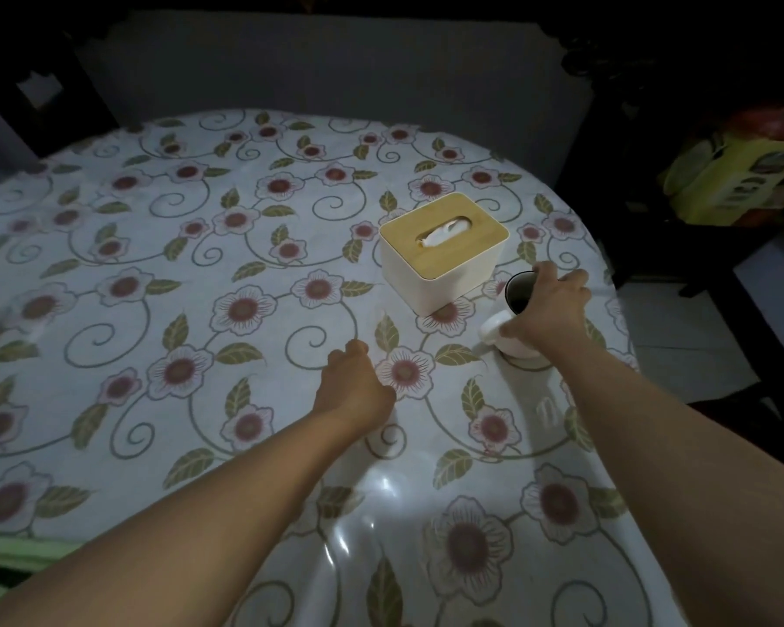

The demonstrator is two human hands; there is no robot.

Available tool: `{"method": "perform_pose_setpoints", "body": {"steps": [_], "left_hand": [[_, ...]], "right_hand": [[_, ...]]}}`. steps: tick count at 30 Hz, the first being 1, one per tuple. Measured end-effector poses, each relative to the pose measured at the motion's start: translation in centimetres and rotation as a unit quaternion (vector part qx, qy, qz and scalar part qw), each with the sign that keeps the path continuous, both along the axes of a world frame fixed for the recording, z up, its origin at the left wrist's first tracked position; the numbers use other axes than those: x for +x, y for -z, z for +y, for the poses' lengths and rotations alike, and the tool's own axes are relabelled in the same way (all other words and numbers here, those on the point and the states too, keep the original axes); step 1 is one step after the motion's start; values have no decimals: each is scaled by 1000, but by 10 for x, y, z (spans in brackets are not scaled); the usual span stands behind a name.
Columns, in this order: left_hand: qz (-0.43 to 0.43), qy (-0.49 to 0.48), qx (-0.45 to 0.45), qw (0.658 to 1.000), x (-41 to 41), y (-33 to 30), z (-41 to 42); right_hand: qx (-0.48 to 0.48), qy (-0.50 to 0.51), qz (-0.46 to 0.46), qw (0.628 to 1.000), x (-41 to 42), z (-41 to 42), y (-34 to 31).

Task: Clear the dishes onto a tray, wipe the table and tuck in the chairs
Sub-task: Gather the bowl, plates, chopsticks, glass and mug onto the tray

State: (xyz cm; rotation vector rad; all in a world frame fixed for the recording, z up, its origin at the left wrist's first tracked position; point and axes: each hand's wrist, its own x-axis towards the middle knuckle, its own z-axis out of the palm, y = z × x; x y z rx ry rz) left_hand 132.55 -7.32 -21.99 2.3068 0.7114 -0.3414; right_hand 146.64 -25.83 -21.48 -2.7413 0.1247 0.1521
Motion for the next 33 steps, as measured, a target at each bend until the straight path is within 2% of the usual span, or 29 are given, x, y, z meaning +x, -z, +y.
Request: {"method": "perform_pose_setpoints", "body": {"steps": [8, 17, 22, 33], "left_hand": [[9, -2, 18, 1000, -29, -12, 13], [-2, -14, 16, 1000, -88, -37, 27], [-20, -21, -4, 1000, -138, -60, 50], [-58, -4, 9, 998, -284, -94, 123]], "right_hand": [[-41, -10, -46, 998, -36, 8, -6], [-54, -66, -24, 996, -128, 41, -28], [-56, -88, -4, 995, -188, 75, -45], [-59, -120, 9, 991, -349, 150, -90]]}}
